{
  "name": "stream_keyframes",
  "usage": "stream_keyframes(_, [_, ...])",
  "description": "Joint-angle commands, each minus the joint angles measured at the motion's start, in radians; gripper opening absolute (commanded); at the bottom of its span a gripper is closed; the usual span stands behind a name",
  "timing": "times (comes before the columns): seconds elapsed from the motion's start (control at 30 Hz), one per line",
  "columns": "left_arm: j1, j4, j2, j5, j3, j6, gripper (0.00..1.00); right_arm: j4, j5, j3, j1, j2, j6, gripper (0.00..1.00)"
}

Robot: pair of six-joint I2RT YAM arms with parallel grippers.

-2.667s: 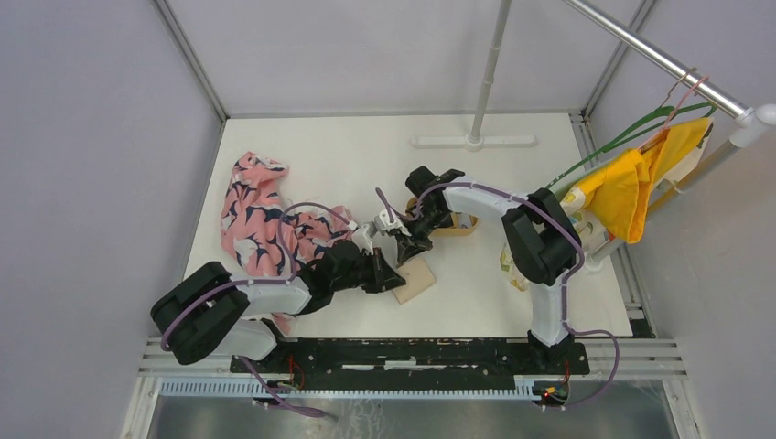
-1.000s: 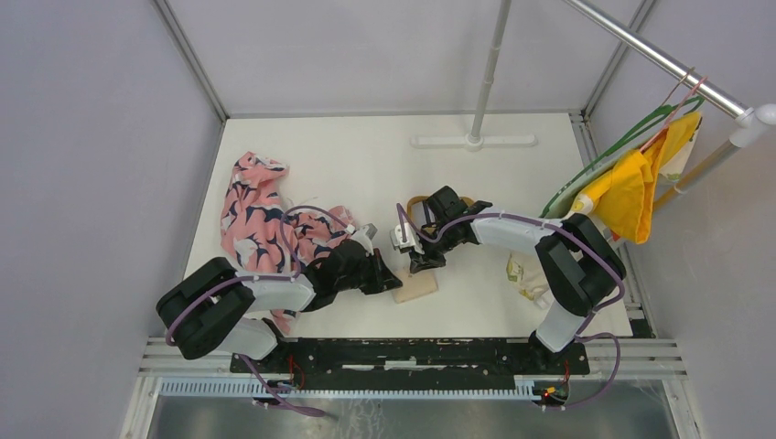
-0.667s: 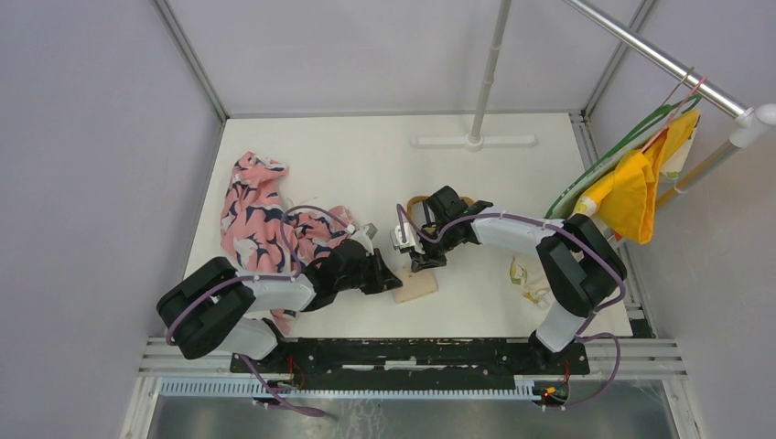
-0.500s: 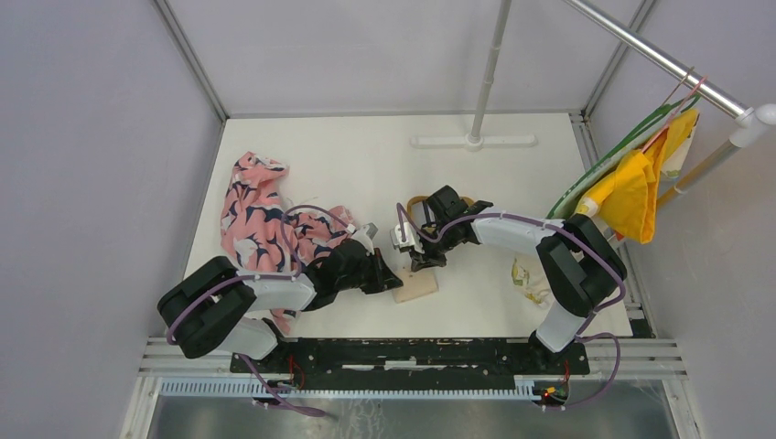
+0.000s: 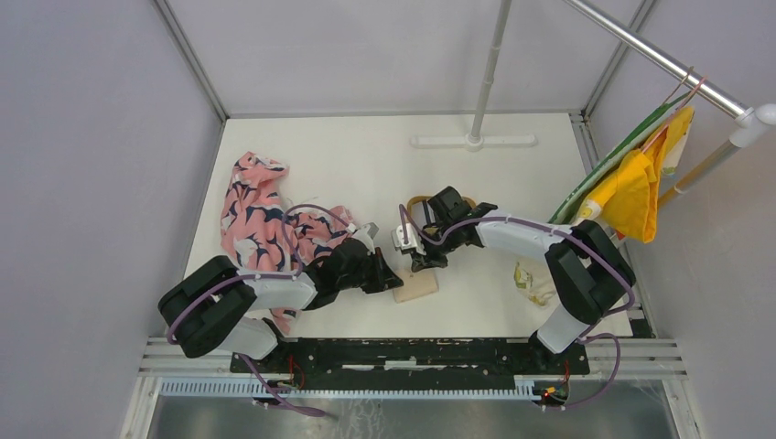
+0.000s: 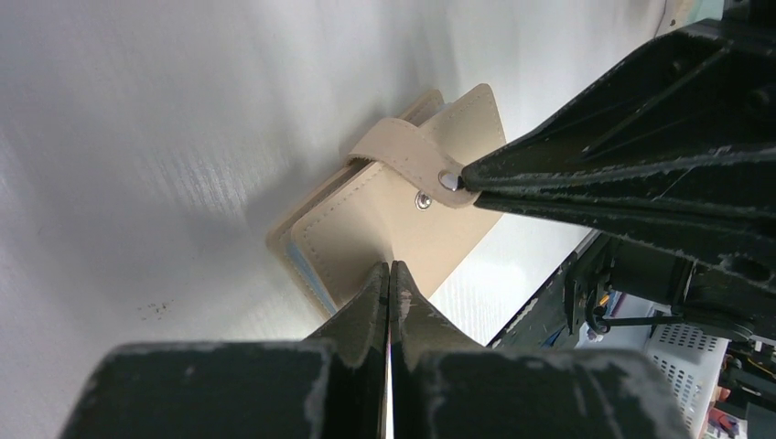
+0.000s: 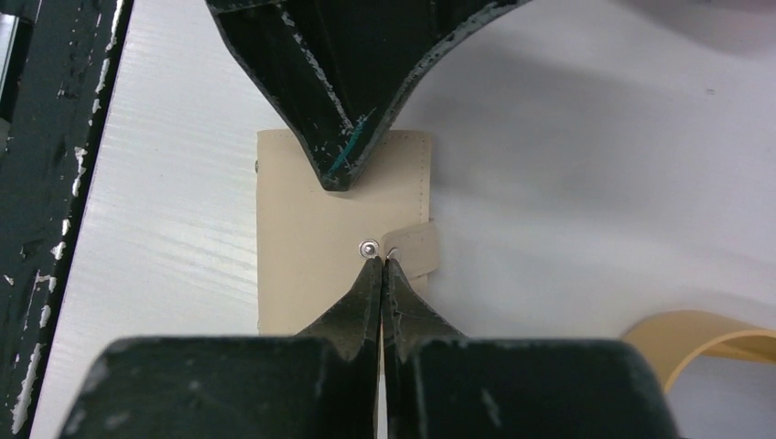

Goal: Put the credit cards into the card holder
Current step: Close the card holder at the center of the board.

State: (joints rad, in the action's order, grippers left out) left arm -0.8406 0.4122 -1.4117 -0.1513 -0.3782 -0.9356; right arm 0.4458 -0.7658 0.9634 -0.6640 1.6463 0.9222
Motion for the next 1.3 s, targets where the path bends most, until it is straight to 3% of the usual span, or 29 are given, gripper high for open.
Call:
stream_keyframes(0.0, [-0.005, -0.097, -0.017, 0.087, -0.009, -0.008, 0.02, 0.025, -0.009, -0.014, -0.029, -0.023, 0.039, 0.00])
stream_keyframes(1.27, [-0.018, -0.117, 0.029, 0.088, -0.030, -0.004, 0.02, 0.071, 0.201, -0.028, -0.146, -0.035, 0.121, 0.00])
